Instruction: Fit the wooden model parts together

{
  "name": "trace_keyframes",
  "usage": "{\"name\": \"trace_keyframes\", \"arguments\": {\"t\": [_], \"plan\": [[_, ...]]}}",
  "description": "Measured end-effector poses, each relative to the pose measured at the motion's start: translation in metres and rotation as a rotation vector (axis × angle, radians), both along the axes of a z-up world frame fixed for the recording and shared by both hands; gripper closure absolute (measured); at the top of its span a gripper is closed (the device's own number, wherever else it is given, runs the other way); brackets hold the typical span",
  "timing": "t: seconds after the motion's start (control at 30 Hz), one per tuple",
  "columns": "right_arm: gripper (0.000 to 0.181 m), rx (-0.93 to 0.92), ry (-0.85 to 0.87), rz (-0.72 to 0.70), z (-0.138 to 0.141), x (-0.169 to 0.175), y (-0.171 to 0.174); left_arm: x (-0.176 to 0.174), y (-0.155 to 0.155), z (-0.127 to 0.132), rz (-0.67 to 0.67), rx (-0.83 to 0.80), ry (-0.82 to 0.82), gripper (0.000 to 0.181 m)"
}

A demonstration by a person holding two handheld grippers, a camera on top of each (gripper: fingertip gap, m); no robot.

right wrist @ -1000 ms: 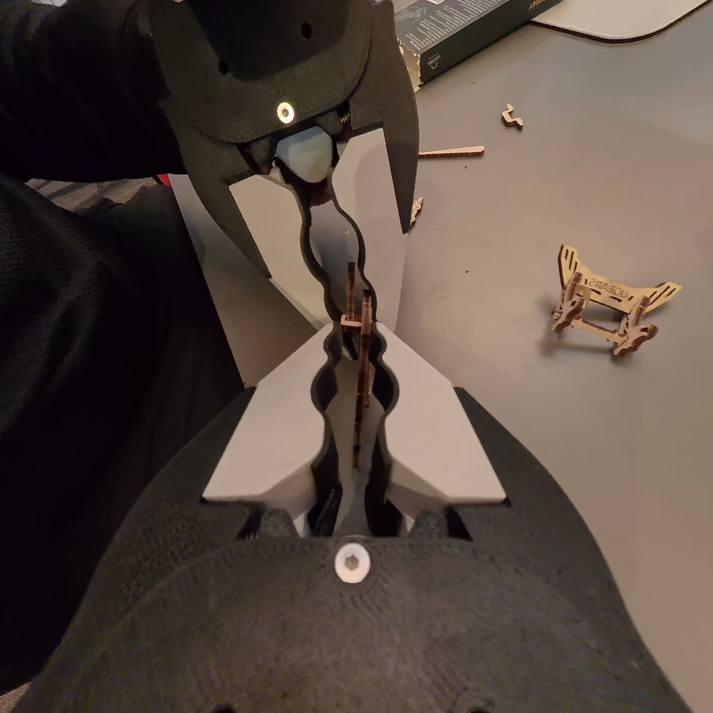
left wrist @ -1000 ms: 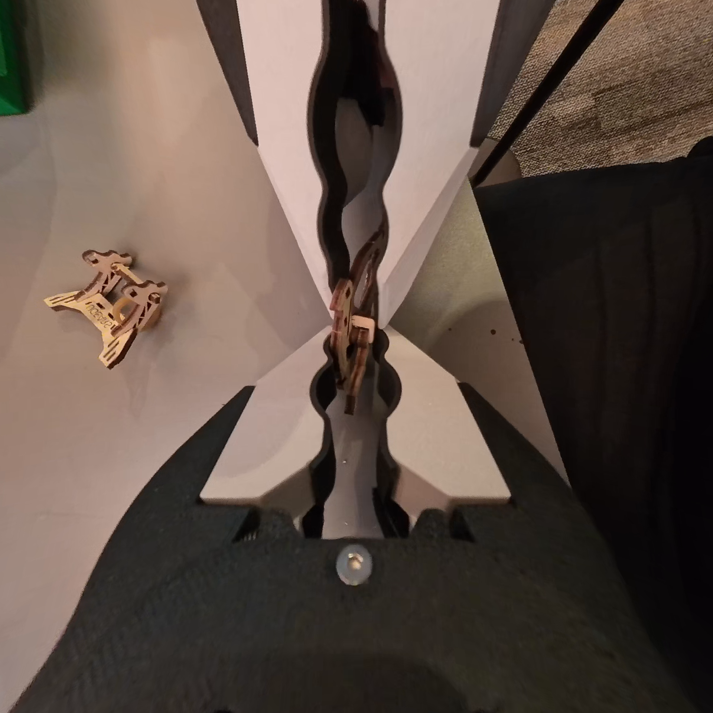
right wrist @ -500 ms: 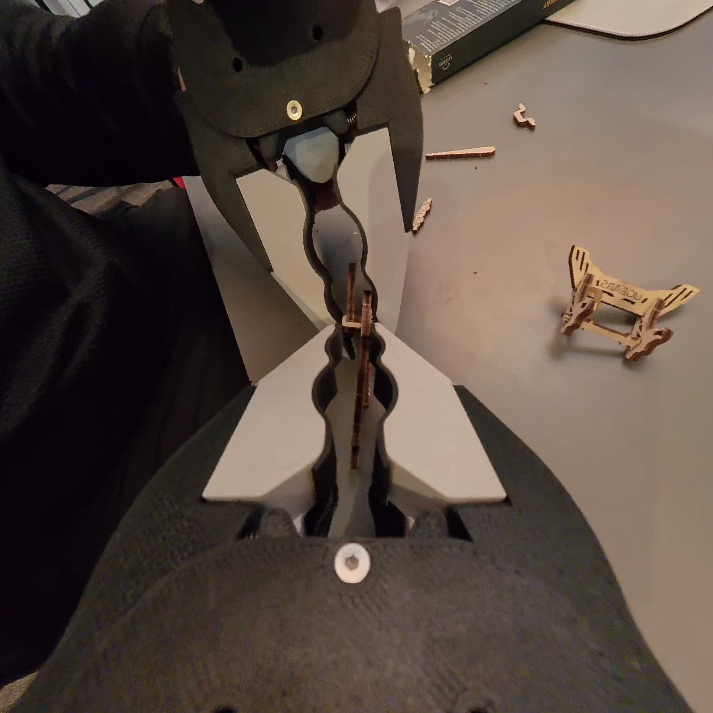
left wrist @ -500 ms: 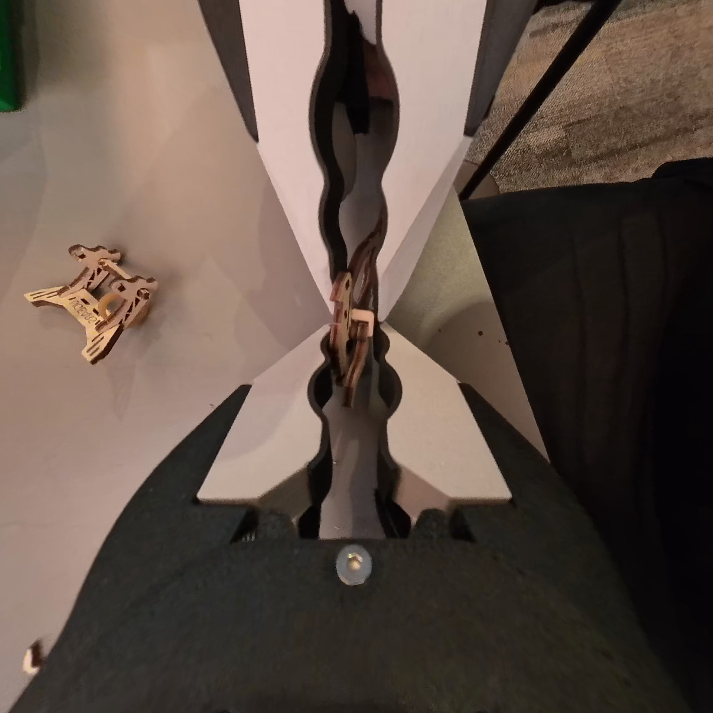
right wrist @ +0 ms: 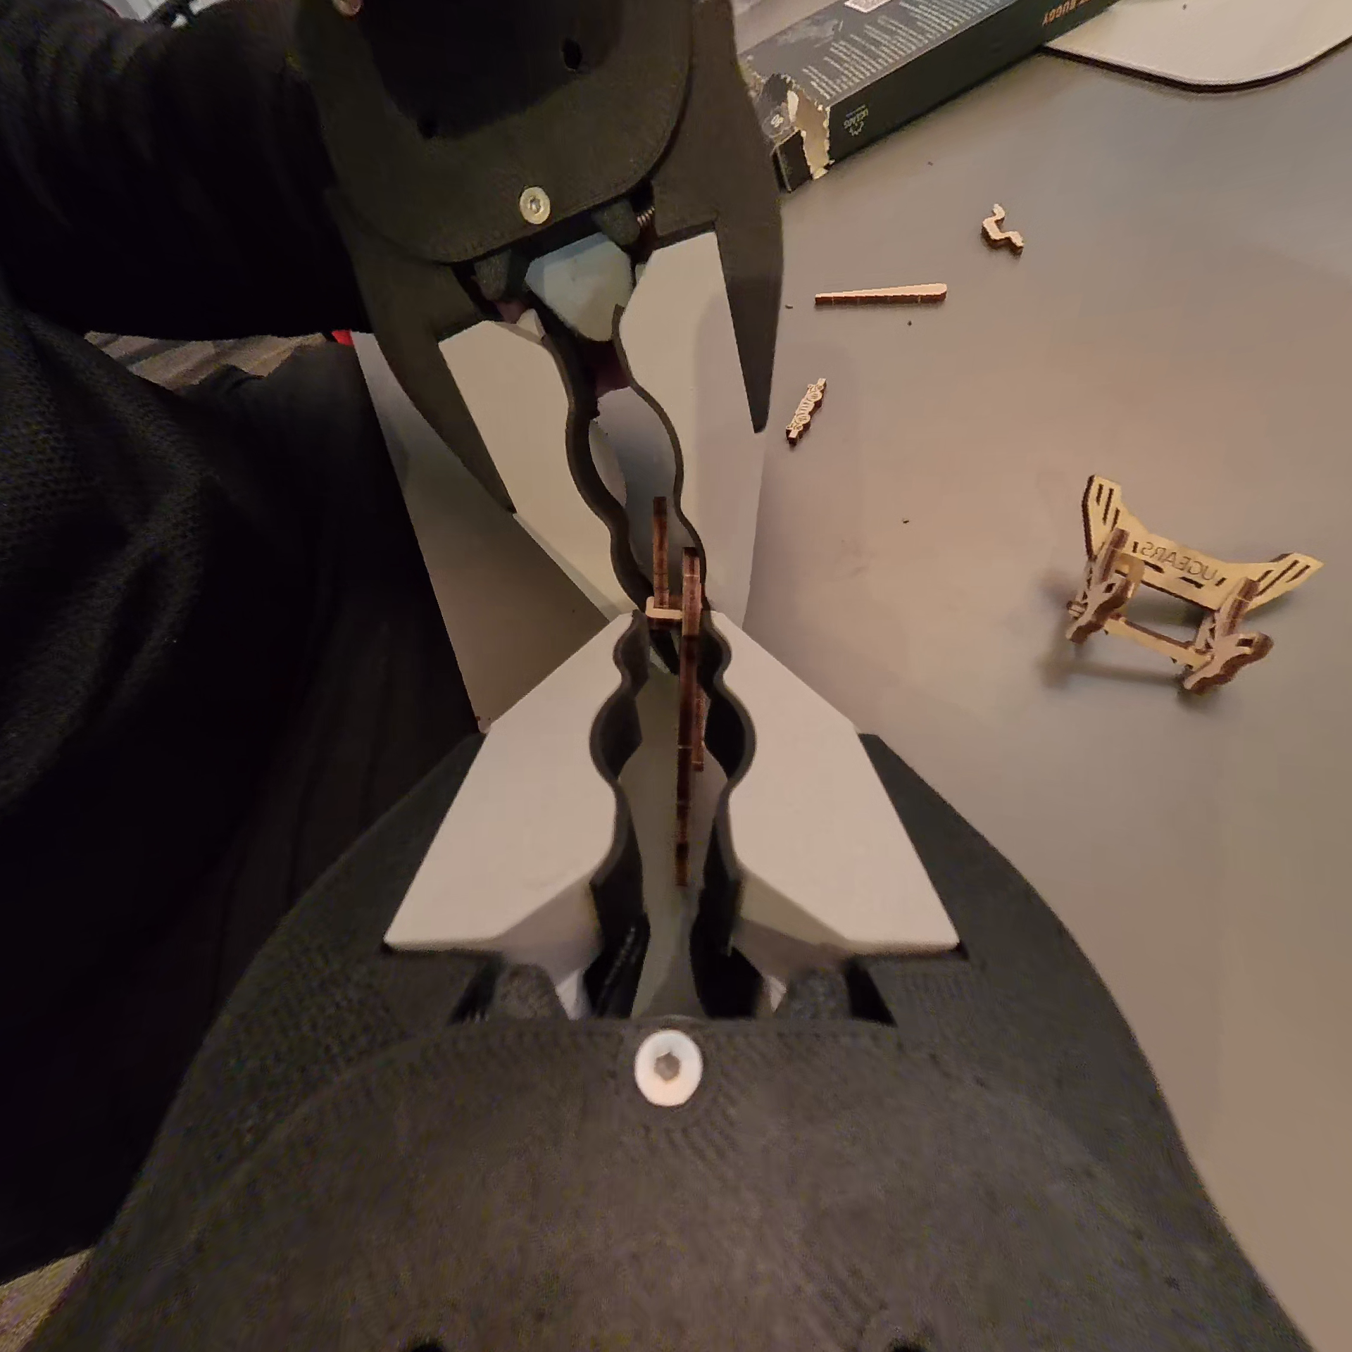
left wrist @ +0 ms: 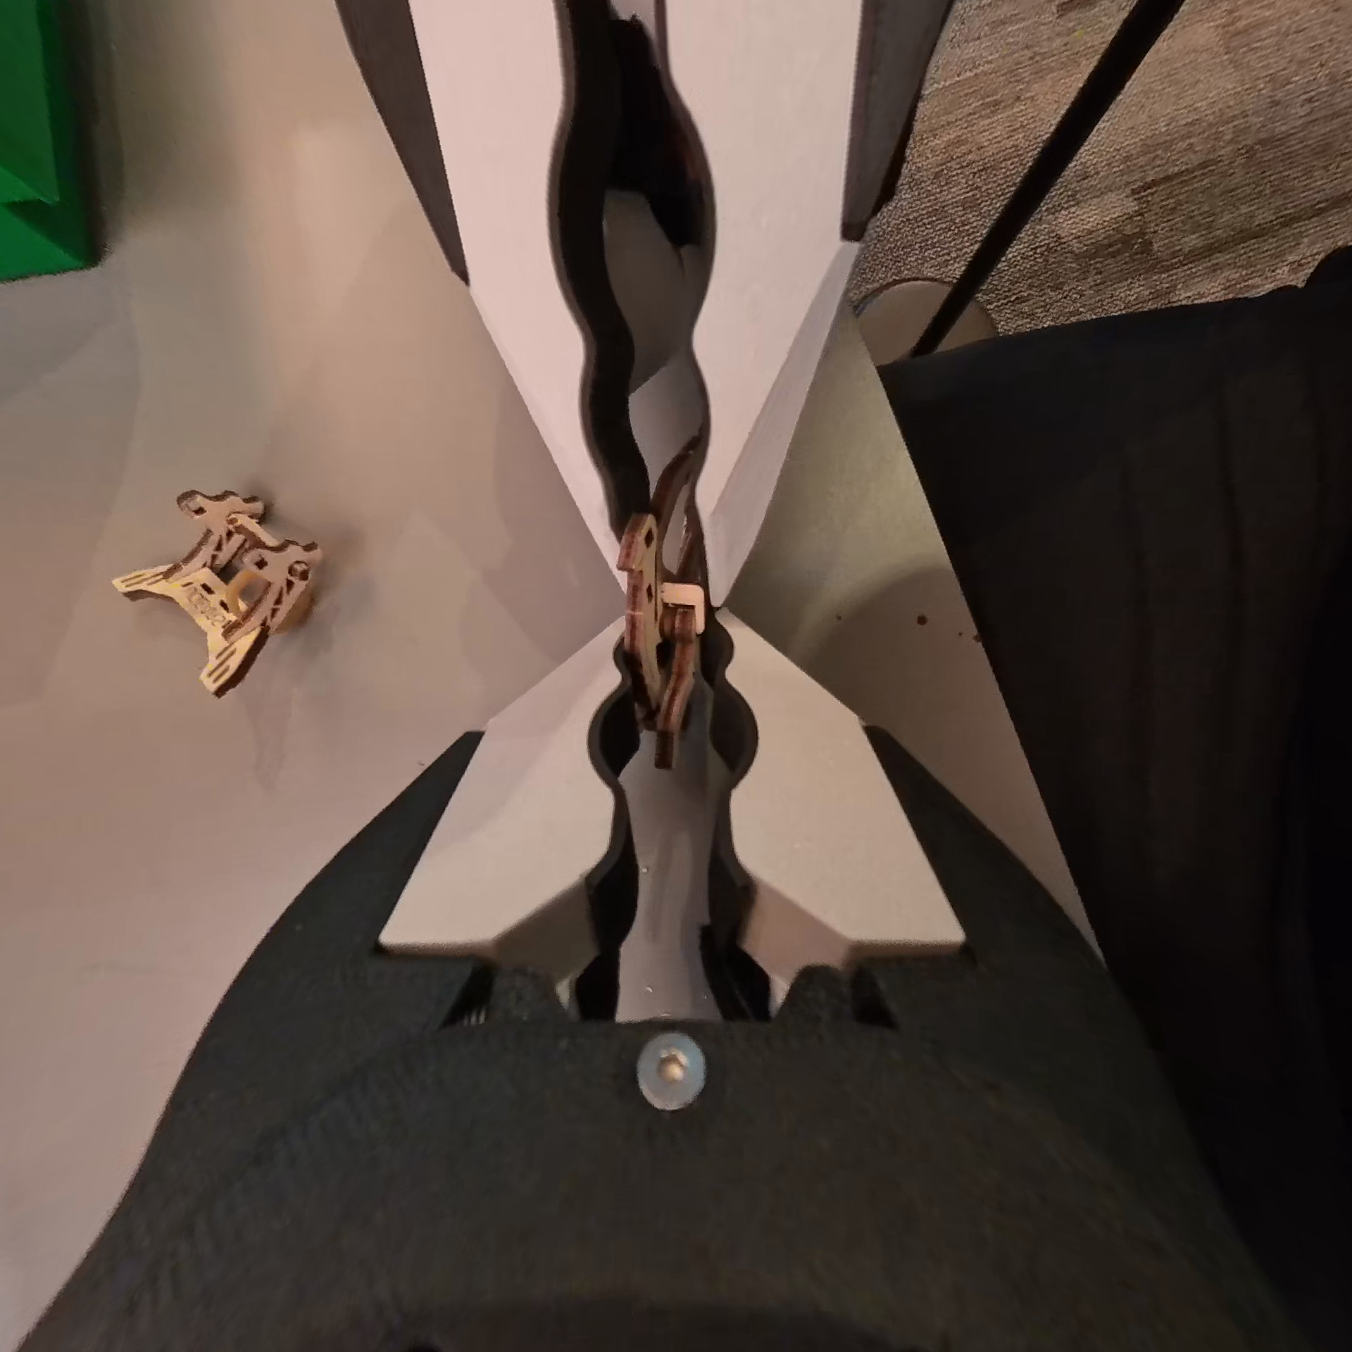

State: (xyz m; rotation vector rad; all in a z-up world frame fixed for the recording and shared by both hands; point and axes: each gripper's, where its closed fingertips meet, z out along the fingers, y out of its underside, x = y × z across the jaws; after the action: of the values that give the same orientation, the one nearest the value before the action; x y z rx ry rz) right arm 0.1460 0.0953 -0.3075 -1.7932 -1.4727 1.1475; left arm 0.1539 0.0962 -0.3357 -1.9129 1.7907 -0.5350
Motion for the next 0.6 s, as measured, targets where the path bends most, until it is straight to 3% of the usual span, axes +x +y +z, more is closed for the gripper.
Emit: {"name": "trace_keyframes", "arguments": {"t": [0.2,0.3,0.4,0.6], "plan": [[0.172,-0.007,0.001,0.012,0.000,0.000,0.000,0.000,0.000,-0.001,0.000,0.000,-0.002,0.170],[0.171,-0.074,0.001,0.033,0.000,-0.001,-0.002,-0.001,-0.006,-0.001,0.007,-0.131,-0.026,0.167],[0.171,-0.147,0.086,0.012,0.014,0.000,0.005,-0.006,0.008,0.010,0.089,-0.113,-0.093,0.162],[0.171,-0.318,0.251,-0.021,0.041,0.000,0.015,-0.014,0.010,0.037,0.227,-0.250,-0.336,0.158]]}}
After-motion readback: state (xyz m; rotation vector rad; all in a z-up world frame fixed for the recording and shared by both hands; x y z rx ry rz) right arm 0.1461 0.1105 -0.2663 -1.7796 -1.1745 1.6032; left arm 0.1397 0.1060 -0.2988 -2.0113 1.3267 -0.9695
